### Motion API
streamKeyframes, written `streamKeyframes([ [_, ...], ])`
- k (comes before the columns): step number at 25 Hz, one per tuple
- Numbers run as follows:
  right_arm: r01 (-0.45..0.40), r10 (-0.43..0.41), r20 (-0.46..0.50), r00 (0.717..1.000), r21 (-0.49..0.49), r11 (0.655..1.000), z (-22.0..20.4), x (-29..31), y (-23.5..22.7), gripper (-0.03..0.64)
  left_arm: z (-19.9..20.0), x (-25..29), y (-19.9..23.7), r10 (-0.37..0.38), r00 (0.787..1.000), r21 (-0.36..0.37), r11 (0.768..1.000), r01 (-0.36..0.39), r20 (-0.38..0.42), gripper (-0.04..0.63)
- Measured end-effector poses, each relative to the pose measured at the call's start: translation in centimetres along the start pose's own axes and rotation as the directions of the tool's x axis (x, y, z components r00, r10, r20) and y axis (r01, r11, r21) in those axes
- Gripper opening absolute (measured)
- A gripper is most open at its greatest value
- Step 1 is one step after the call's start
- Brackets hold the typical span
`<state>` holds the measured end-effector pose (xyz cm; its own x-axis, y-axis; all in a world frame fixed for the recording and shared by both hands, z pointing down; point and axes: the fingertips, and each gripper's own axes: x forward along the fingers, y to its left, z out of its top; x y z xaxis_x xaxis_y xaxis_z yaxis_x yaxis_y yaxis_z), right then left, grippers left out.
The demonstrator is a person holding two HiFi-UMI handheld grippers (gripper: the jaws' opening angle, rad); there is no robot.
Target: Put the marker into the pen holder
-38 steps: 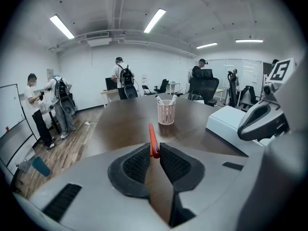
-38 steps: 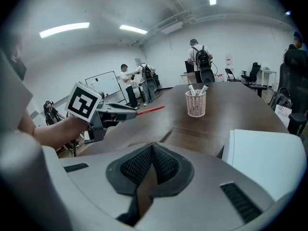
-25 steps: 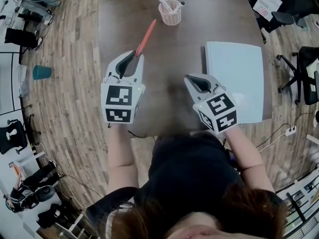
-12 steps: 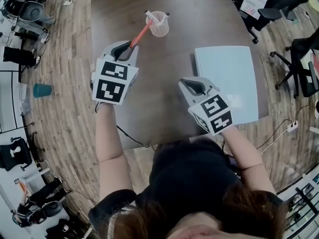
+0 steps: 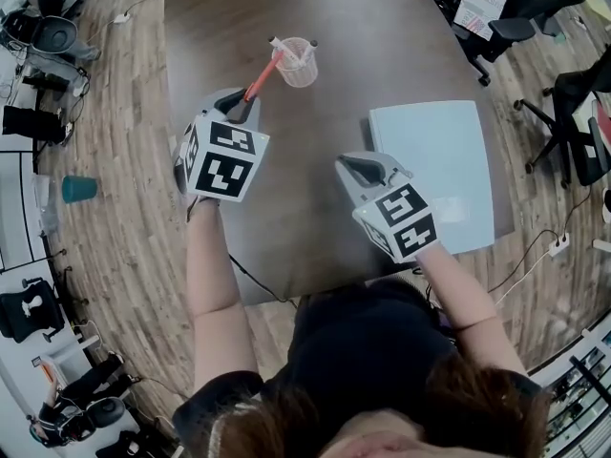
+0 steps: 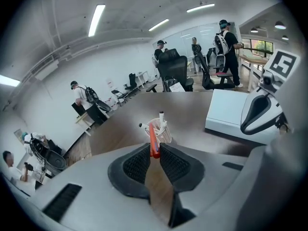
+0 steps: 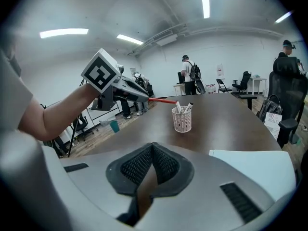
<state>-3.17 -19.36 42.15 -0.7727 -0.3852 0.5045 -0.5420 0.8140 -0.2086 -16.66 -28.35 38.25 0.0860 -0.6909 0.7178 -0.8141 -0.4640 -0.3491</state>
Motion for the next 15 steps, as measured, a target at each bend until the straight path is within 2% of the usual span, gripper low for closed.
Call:
streamKeyframes([
  [15,-0.04,0.042,-0.073,0.996,0.04,0.998,-1.5,2.9,-1.1,0.015,-0.3,3.1,0.4,-0.02,0.993,0.096,0.995,0.031,-0.119,0.077],
])
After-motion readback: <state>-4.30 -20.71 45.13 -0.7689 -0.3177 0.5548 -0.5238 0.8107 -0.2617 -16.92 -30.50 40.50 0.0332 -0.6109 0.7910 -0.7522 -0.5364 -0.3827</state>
